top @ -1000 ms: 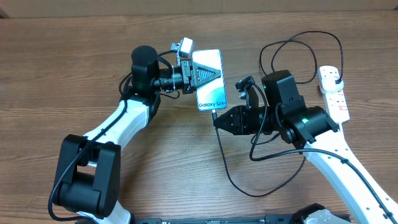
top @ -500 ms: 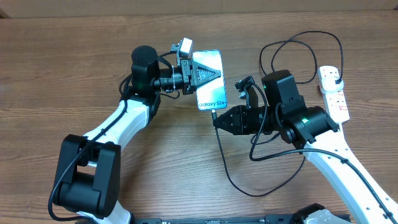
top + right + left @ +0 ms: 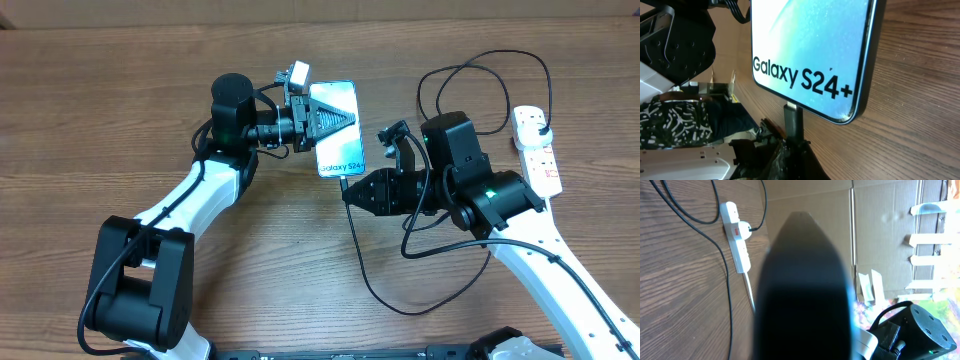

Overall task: Plug charger to phone and switch on socket
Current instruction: 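Align the USB-C plug with the phone's bottom port, then push the plug into the phone port, pressing grippers together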

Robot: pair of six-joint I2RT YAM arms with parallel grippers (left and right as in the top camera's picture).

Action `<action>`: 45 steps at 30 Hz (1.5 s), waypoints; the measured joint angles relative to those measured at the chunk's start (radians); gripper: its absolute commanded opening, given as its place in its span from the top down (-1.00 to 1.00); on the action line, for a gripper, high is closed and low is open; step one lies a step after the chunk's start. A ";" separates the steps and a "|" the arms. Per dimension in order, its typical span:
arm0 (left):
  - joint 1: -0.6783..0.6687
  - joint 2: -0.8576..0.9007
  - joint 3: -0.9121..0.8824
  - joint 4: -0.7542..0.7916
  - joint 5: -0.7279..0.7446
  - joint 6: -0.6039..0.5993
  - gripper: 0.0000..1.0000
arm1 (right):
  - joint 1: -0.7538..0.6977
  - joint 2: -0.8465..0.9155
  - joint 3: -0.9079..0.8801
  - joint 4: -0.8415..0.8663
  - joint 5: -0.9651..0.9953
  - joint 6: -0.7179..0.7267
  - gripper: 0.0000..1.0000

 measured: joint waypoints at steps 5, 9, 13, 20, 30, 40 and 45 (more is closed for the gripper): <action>0.000 0.000 0.000 0.000 0.001 0.000 0.92 | 0.000 0.000 0.000 0.004 0.000 0.001 0.93; 0.001 0.000 0.000 0.000 0.000 -0.007 0.91 | 0.000 0.000 -0.002 0.024 -0.002 0.011 0.93; 0.004 0.000 0.000 0.001 0.000 -0.017 0.92 | 0.000 0.000 -0.004 0.039 -0.005 0.024 0.93; 0.006 0.000 0.000 0.002 -0.001 -0.019 0.92 | 0.001 0.000 -0.006 0.055 0.001 0.039 0.93; 0.008 0.000 0.002 0.003 -0.027 -0.019 0.92 | 0.001 0.001 -0.021 0.108 0.015 0.085 0.93; 0.011 0.000 0.007 0.006 -0.035 -0.019 0.92 | 0.007 0.001 -0.030 0.150 0.029 0.115 0.93; 0.014 0.000 0.012 0.010 -0.035 -0.021 0.92 | 0.008 0.001 -0.032 0.167 0.027 0.129 0.93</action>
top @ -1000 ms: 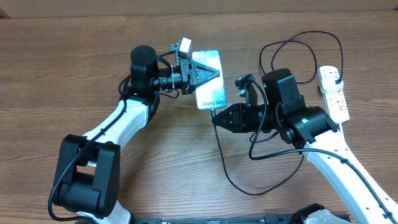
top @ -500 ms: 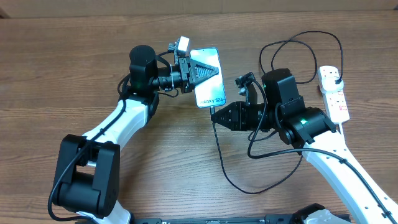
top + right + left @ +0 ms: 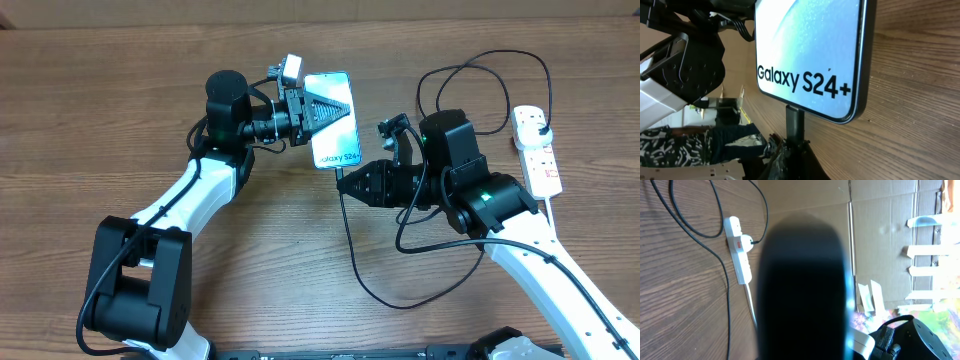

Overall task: Plug charger to phone and switch on socket
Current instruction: 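Push the plug into the phone port, pressing grippers together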

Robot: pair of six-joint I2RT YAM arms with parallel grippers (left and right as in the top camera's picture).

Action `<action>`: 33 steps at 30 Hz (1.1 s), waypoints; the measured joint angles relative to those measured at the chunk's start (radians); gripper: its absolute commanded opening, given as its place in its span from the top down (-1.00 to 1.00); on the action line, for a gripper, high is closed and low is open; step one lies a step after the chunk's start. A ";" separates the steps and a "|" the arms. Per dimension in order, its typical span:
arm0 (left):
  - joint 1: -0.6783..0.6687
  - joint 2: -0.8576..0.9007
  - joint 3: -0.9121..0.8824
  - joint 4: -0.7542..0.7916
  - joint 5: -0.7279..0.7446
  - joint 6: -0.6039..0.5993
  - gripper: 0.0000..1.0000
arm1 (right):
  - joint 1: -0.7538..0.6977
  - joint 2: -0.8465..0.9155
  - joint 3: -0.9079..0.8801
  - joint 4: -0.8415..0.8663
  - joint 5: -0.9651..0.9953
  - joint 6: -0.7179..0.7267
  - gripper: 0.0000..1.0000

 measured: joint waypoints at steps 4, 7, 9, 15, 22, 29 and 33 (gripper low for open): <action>-0.006 0.000 -0.003 -0.006 0.023 0.000 0.92 | -0.005 0.000 0.002 0.039 0.013 0.011 -0.21; -0.013 0.000 -0.003 -0.009 0.036 0.000 0.91 | -0.010 -0.003 0.002 0.049 0.031 0.004 -0.65; -0.021 0.000 -0.003 -0.008 0.064 0.000 0.92 | -0.017 -0.001 0.003 0.058 0.047 0.002 -0.79; -0.023 0.000 -0.003 -0.010 0.098 0.010 0.92 | -0.026 -0.001 0.003 0.033 0.069 -0.034 -0.94; -0.023 0.000 -0.003 -0.010 0.138 0.079 0.91 | -0.086 -0.001 0.004 0.061 -0.010 -0.090 -0.88; -0.026 0.000 -0.004 0.010 0.170 0.090 0.91 | -0.143 -0.001 0.004 0.103 -0.154 -0.117 -0.42; -0.036 0.000 -0.005 0.075 0.182 0.090 0.92 | -0.145 0.000 0.004 0.101 -0.195 -0.120 -0.27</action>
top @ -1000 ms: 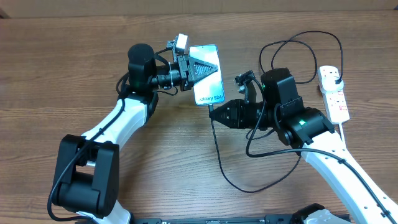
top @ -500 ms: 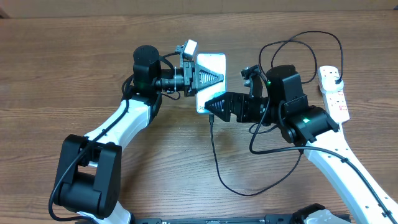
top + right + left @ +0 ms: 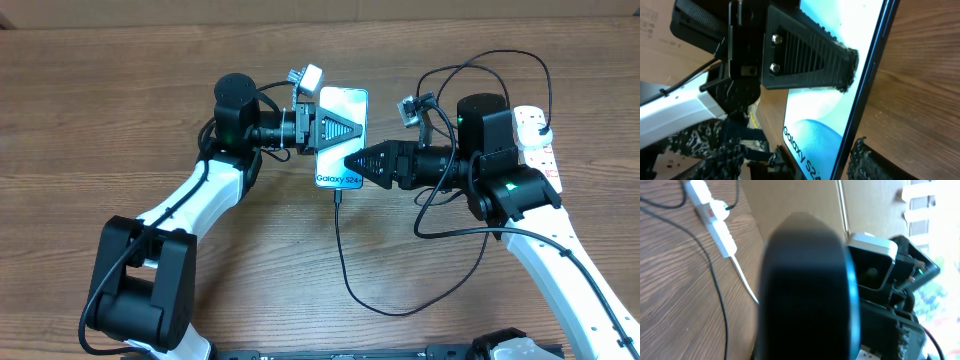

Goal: Plug charger to phone and switch on socket

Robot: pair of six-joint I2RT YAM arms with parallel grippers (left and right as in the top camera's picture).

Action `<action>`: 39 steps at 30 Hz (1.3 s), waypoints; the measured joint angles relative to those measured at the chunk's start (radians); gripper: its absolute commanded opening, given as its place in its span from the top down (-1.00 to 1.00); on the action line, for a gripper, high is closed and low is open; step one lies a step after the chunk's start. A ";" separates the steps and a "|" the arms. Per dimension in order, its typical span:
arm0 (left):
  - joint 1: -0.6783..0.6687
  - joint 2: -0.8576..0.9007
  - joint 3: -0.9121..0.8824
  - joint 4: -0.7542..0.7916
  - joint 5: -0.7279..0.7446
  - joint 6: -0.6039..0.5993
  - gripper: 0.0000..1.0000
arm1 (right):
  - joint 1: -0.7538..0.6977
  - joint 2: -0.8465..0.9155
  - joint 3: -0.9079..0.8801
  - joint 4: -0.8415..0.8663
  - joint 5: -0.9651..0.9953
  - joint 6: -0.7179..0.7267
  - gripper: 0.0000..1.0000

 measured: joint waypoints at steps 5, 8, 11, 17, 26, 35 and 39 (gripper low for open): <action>-0.016 0.000 0.000 0.075 0.010 -0.002 0.92 | 0.000 0.026 0.000 -0.014 -0.027 -0.005 0.10; -0.022 0.000 0.000 0.075 0.010 -0.003 0.90 | 0.000 0.068 0.000 0.007 -0.053 -0.004 0.28; -0.023 0.000 0.000 0.075 0.010 -0.004 0.88 | 0.000 0.103 0.000 0.041 -0.077 -0.007 0.54; -0.018 0.000 -0.001 0.085 0.016 0.000 0.65 | -0.004 0.137 0.001 0.096 -0.138 0.003 0.93; -0.014 -0.002 -0.002 0.082 -0.003 0.032 -0.99 | -0.002 0.154 0.001 0.089 -0.114 0.003 0.92; 0.109 -0.002 -0.003 0.057 -0.026 0.072 -0.99 | 0.001 0.174 0.001 0.010 -0.017 -0.010 0.92; 0.174 -0.002 -0.003 0.041 -0.027 0.099 -0.99 | -0.001 0.215 0.001 -0.005 0.056 -0.007 0.89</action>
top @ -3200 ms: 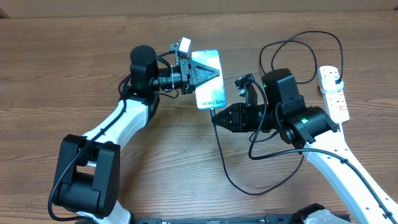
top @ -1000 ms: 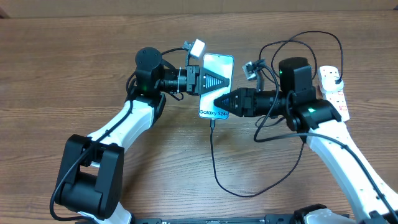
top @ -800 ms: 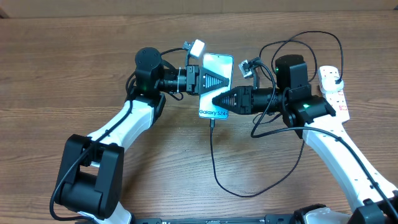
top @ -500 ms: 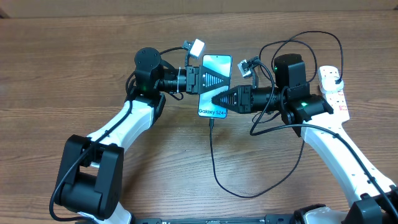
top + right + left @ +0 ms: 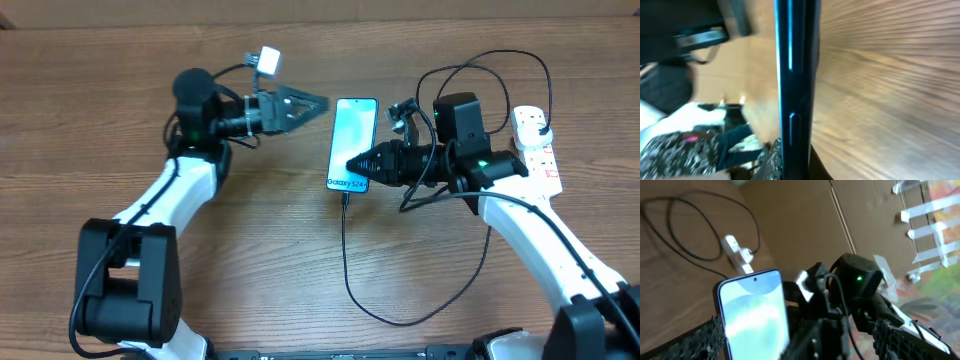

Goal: Plug charger to phone and switch on socket

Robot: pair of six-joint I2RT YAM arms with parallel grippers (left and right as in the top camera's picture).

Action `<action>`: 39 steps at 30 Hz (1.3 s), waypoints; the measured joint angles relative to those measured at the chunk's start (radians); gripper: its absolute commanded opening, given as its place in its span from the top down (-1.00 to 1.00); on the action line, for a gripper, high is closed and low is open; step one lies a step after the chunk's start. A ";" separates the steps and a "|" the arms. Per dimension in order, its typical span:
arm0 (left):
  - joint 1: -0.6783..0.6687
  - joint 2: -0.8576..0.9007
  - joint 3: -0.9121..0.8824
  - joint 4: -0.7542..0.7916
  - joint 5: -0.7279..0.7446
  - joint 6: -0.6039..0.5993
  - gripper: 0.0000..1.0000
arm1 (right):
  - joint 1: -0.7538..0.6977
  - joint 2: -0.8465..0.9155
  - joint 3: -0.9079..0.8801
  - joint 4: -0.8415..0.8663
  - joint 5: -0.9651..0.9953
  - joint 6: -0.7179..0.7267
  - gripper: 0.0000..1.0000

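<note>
The phone (image 5: 352,142) shows a lit blue screen reading Galaxy S24+. A black charger cable (image 5: 345,240) is plugged into its bottom end. My right gripper (image 5: 358,167) is shut on the phone's lower right edge. In the right wrist view the phone (image 5: 792,75) stands edge-on between the fingers. My left gripper (image 5: 318,101) is open just left of the phone's top, apart from it. In the left wrist view the phone (image 5: 755,312) lies ahead between the spread fingers (image 5: 710,337). The white power strip (image 5: 535,148) holds the charger's plug (image 5: 540,122).
The cable runs from the phone in a loop (image 5: 400,318) toward the table's front, then up past my right arm and in coils (image 5: 480,70) to the strip at the far right. Cardboard (image 5: 805,225) stands behind the table.
My left gripper was shut on the phone's upper part; it has let go and now sits open to the left. My right gripper, then open around the phone's right edge, is shut on it.
At first my left gripper held the phone while my right was shut on the cable's plug at the phone's bottom port. Then the right gripper had let go of the plug, left in the phone, and was open at the phone's right edge. Now only the right holds the phone.
</note>
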 measured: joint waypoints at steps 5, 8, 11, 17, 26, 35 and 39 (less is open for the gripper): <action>0.051 0.000 0.000 -0.019 0.003 0.021 -0.99 | 0.000 0.083 0.000 0.004 0.049 0.000 0.89; 0.050 0.000 0.000 -0.020 0.003 0.025 -0.99 | 0.000 0.137 0.000 0.017 0.060 0.000 0.90; 0.050 0.000 0.000 -0.020 0.006 0.025 -0.99 | 0.000 0.190 0.000 0.037 0.065 -0.001 0.92; 0.050 0.000 0.000 -0.020 0.009 0.025 -0.99 | -0.001 0.282 0.000 0.067 0.075 -0.012 0.93; 0.050 0.000 0.000 -0.020 0.010 0.025 -0.99 | 0.000 0.317 0.000 0.068 0.087 -0.057 0.93; 0.050 0.000 0.000 -0.020 0.010 0.025 -0.99 | 0.000 0.330 0.000 0.082 0.113 -0.066 0.93; 0.050 0.000 0.000 -0.020 0.010 0.025 -0.99 | 0.000 0.339 0.000 0.089 0.117 -0.068 0.93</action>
